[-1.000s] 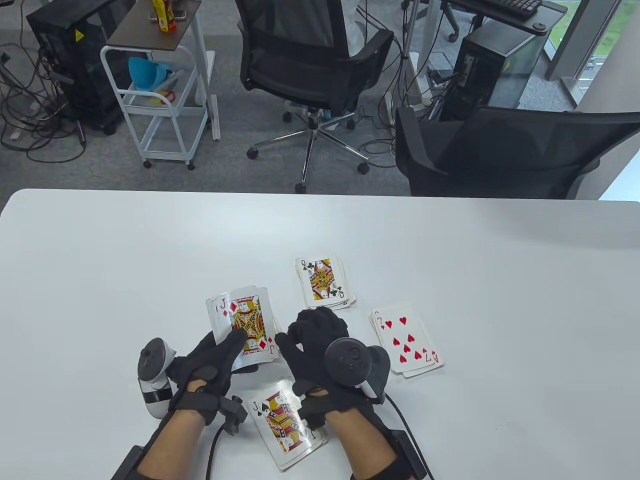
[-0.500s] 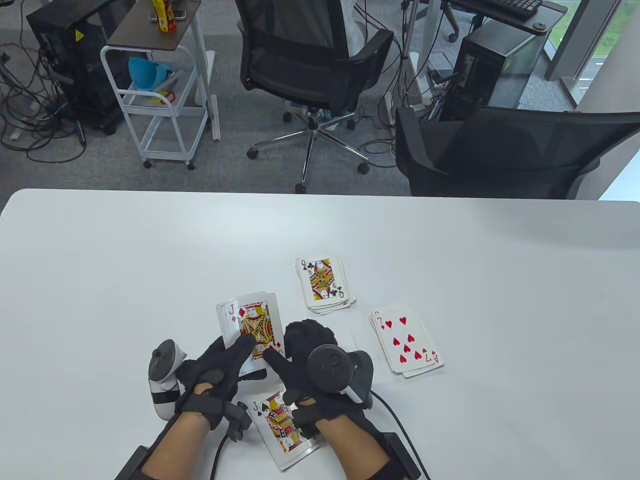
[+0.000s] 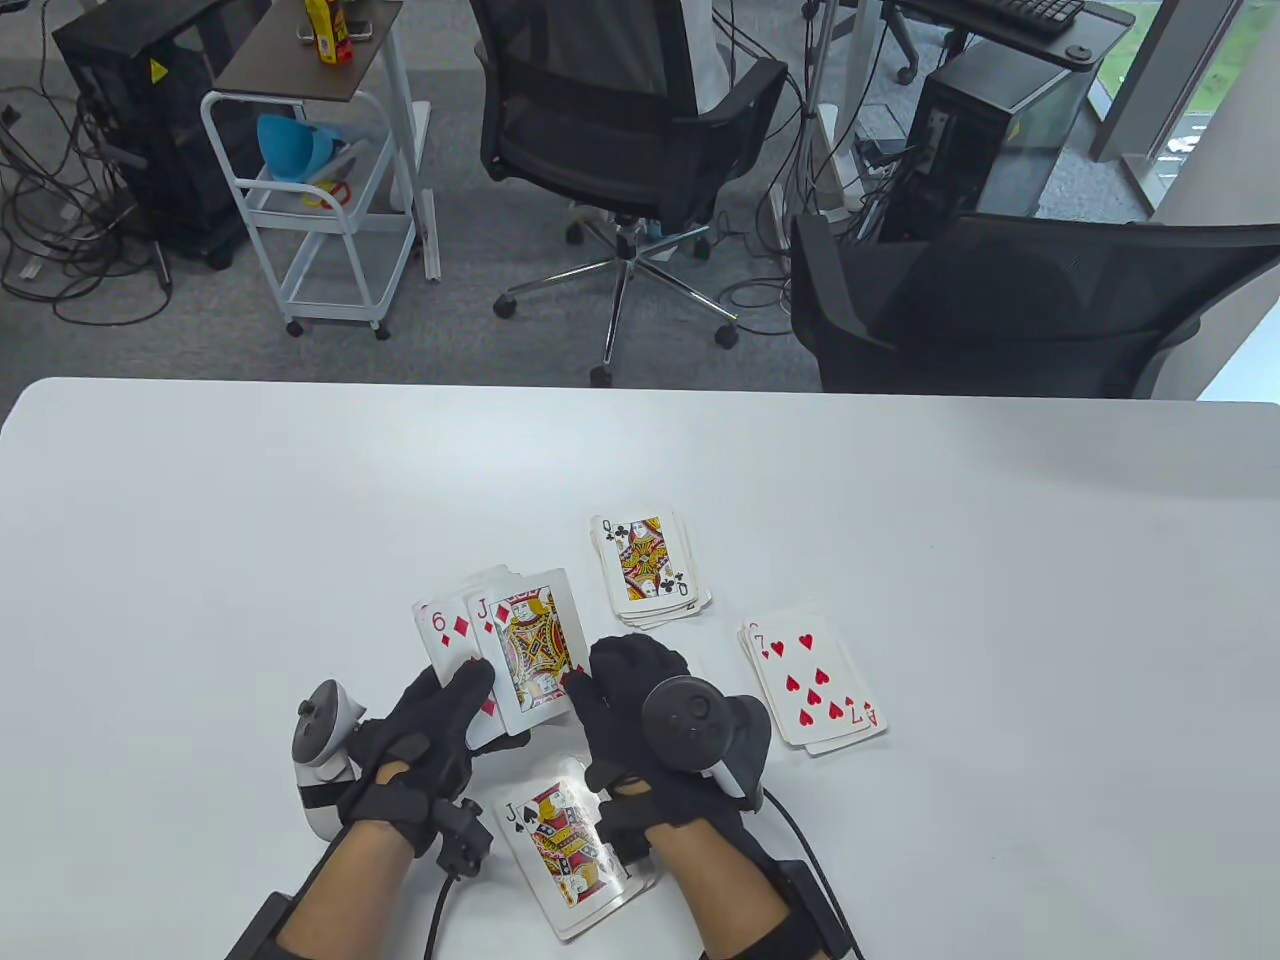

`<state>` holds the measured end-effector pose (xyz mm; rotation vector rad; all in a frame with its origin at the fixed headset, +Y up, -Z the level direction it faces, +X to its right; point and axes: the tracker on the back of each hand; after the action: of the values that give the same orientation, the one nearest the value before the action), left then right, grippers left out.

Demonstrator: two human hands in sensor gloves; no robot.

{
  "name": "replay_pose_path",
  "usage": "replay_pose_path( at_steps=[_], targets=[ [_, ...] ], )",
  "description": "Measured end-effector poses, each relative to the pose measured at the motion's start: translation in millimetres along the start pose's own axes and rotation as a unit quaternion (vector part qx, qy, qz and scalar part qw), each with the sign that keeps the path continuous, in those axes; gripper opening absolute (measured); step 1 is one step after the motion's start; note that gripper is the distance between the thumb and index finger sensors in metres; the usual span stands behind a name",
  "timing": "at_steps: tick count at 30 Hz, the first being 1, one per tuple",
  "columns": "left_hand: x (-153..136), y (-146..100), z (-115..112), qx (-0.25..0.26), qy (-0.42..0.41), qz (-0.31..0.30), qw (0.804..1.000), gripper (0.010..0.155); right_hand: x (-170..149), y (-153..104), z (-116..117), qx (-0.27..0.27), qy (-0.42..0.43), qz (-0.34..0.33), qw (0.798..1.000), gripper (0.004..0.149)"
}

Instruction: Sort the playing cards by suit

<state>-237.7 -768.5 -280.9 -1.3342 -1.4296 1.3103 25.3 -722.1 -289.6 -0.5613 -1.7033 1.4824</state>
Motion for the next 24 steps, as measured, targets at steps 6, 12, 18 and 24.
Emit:
replay_pose_path(
  at_steps=[6, 12, 18, 24],
  targets=[
    [13, -3, 19, 0.053, 0.02, -0.019, 0.998, 0.051, -11, 4, -6, -0.014, -0.002, 0.037, 0.999, 0.038],
    [15, -2, 27, 0.077, -0.016, -0.032, 0.996, 0.05, -11, 14, -1, 0.004, -0.029, 0.059, 0.998, 0.038],
    [22, -5, 34, 0.101, -0.016, -0.054, 0.993, 0.048, 7, 40, 20, 0.091, -0.101, 0.086, 0.987, 0.039],
    [22, -5, 34, 0.105, -0.021, -0.058, 0.993, 0.048, 18, 63, 57, 0.146, -0.157, 0.108, 0.971, 0.038]
  ],
)
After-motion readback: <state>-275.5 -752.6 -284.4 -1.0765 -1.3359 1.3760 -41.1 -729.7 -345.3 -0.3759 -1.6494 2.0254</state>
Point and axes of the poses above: the tracker on the back of each hand, its own x axis roughly to the thumb side, its own y axis roughly from the wrist to the fingertips, z = x × y, and after that the axes turned 8 degrees about y, right-handed
